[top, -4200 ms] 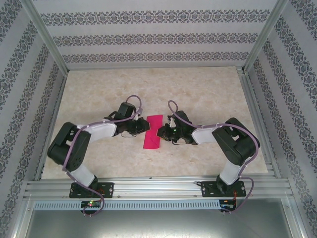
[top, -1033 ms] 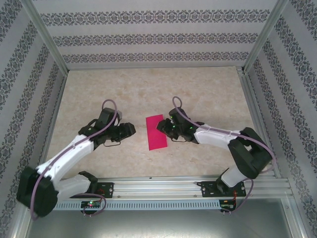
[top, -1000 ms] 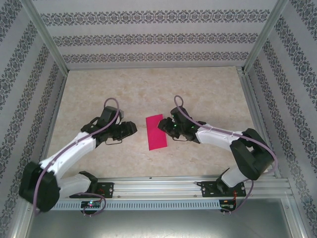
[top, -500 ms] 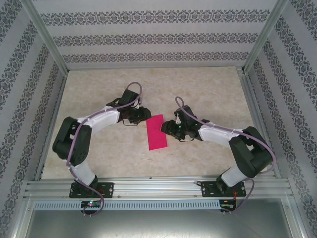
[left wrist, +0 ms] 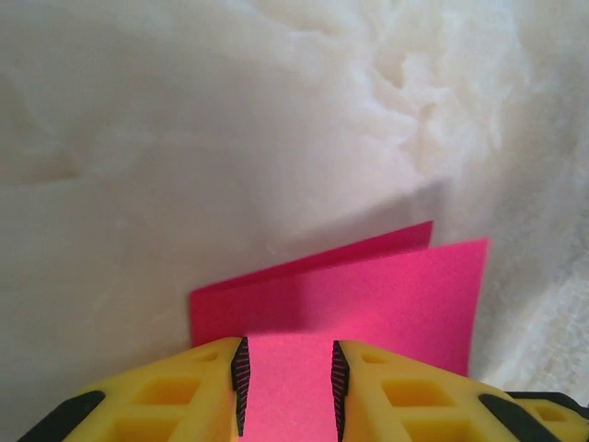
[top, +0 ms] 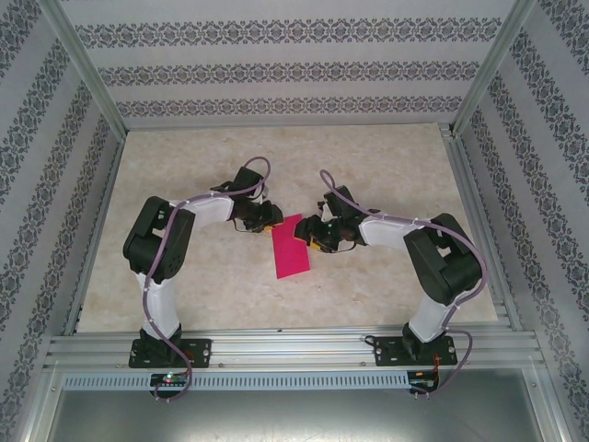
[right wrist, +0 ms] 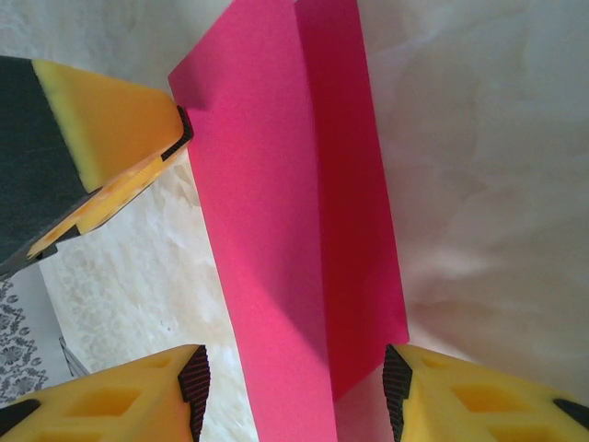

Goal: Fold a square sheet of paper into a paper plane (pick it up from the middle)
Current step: Third fold the triangle at the center of the table.

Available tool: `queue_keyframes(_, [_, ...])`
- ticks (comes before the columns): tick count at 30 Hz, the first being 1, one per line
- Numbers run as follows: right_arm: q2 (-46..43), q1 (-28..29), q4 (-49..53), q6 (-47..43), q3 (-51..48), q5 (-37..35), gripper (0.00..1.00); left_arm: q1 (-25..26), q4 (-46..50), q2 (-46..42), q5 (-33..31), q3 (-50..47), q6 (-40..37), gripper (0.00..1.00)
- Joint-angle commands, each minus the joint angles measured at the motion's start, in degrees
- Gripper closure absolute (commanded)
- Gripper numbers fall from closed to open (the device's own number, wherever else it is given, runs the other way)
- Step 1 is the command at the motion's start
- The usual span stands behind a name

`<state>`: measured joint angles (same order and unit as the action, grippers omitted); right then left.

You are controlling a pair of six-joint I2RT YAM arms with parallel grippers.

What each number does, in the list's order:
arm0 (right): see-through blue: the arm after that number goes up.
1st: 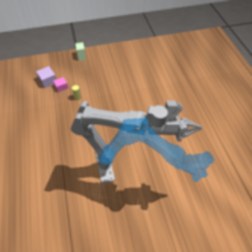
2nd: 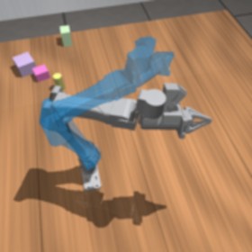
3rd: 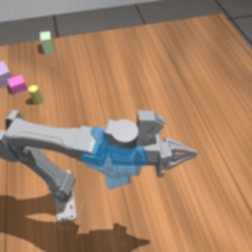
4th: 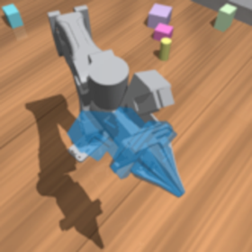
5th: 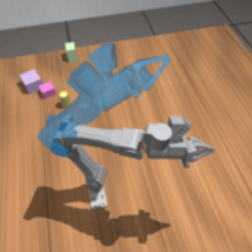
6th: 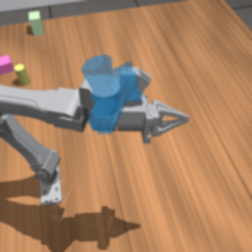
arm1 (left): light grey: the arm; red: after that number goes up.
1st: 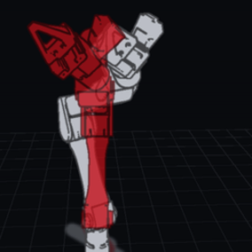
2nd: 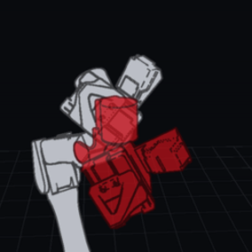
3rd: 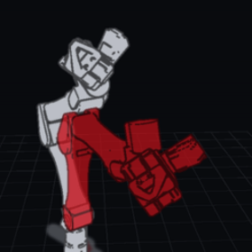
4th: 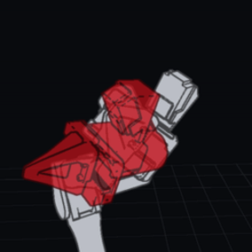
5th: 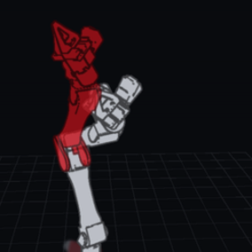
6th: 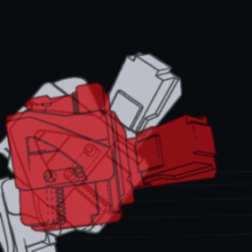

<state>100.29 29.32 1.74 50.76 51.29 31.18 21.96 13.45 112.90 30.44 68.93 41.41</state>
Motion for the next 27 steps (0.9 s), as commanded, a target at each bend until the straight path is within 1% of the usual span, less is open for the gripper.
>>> queue_keyframes(1, [2.0, -0.9, -1.6, -1.1, 2.3, 3.6, 0.46, -1.3, -1.8, 1.0, 1.9, -0.1, -2.0, 0.67])
queue_keyframes(3, [3.3, -1.0, -2.8, -0.8, 3.2, 5.6, 0.47, -1.3, -2.0, 0.8, 2.6, -0.7, -2.5, 0.67])
queue_keyframes(5, [4.5, -1.0, -4.5, -0.4, 3.9, 7.6, 0.52, -1.3, -1.3, 1.3, 3.1, -0.6, -3.2, 0.67])
queue_keyframes(11, [5.1, -1.1, -7.2, 1.6, 3.1, 7.7, 0.53, -1.3, -1.9, 1.2, 3.9, -1.8, -3.2, 0.67])
queue_keyframes(15, [3.7, -1.3, -3.8, 1.4, 2.3, 4.2, 0.53, -1.4, -1.8, -0.8, 3.2, -2.2, -3.3, 0.67])
queue_keyframes(17, [2.3, -1.3, -5.0, 2.5, -0.1, 3.4, 0.53, -1.7, -1.2, -1.6, 2.1, -2.3, -3.4, 0.66])
queue_keyframes(21, [-1.4, -1.0, -5.5, 5.0, -4.6, 0.0, 0.52, -2.1, -1.5, -2.0, 2.2, -2.4, -3.0, 0.65])
queue_keyframes(24, [-2.7, -1.0, -6.9, 6.9, -7.3, -0.5, 0.51, -2.0, -1.7, -1.7, 2.5, -2.4, -2.7, 0.65])
queue_keyframes(27, [-2.0, -0.9, -13.4, 9.8, -9.2, 2.3, 0.51, -2.1, -2.3, -2.0, 3.0, -2.8, -2.3, 0.65])
